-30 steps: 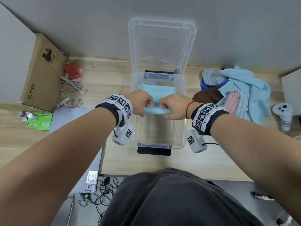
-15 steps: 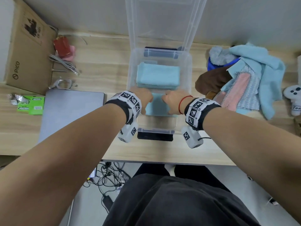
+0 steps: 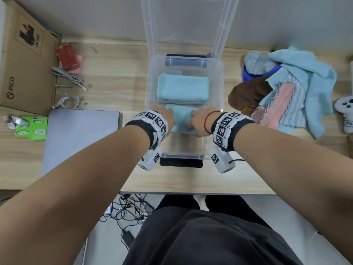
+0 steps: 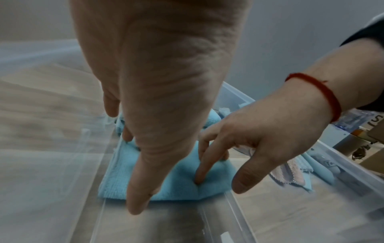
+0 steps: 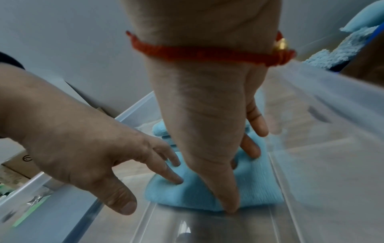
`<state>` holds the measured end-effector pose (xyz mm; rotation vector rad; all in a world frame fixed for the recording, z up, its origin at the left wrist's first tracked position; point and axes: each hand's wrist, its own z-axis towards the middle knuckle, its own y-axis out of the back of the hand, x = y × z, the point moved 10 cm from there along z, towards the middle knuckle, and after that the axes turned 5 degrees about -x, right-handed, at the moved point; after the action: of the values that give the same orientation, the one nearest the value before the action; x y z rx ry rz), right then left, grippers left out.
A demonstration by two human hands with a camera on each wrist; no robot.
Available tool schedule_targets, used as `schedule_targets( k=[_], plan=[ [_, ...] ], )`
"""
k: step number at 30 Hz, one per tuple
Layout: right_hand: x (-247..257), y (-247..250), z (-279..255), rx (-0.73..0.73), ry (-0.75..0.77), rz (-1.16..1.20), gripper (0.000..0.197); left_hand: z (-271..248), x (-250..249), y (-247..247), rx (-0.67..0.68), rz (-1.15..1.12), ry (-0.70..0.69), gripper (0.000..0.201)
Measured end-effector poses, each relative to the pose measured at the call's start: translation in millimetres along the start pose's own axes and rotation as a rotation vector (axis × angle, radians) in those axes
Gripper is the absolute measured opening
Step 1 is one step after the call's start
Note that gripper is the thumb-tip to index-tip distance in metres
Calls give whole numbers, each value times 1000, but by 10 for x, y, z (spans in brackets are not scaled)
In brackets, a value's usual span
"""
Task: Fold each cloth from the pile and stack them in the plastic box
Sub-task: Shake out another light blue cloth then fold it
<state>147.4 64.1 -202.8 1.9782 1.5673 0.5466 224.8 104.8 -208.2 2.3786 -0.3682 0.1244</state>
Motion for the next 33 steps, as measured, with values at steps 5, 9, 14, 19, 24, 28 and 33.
schedule_targets(
  k=[5, 9, 14, 19, 24, 28, 33],
  plan=[
    [-102, 51, 34, -85, -93, -43, 45, 43, 88, -17, 19, -13, 40, 44],
    [-107, 145, -47, -129, -85, -32, 40, -9, 114, 93, -1, -88, 53, 34],
    [-311, 539, -375, -304, -85, 127, 31, -66, 356, 535, -145, -311, 113, 34],
    [-915, 862, -876, -545, -193, 322, 25, -112, 571, 1294, -340, -429, 122, 33],
    [-1663, 620, -1414, -642, -393, 529, 19, -43, 398, 2058, -499, -596, 73, 24],
    [-2245, 167, -1827, -677, -555, 611, 19, 110, 5, 2528, -556, -618, 34, 10],
    [-2938, -487, -2186, -713, -769, 724, 34, 373, -457, 2910, -574, -651, -1, 12]
  ],
)
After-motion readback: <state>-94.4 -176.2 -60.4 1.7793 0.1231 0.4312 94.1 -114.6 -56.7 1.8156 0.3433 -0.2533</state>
